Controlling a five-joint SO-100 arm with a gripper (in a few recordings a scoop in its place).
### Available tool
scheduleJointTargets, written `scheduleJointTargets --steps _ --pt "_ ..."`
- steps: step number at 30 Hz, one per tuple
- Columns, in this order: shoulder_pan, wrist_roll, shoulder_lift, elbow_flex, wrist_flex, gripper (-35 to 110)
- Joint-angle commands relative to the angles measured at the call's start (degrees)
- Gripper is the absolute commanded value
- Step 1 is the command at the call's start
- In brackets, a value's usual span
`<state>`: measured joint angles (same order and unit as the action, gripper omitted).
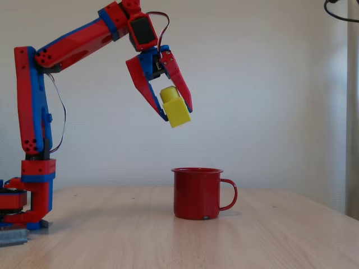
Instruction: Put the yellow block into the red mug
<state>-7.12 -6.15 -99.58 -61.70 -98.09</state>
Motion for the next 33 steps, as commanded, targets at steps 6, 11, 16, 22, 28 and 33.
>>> scheduleJointTargets --steps 6,11,16,22,28,33 --pt "-14.41 -3.34 -2.81 1.14 5.01 0" --pt "-20.39 -5.45 -1.67 -1.23 10.9 0" --pt "-20.21 -5.19 2.9 -2.29 14.68 0" --pt "-17.75 -3.69 7.82 -5.19 18.98 0" --pt "-14.68 -1.23 14.24 -4.13 23.99 0" --pt "-13.36 -0.35 18.46 -1.23 25.31 0"
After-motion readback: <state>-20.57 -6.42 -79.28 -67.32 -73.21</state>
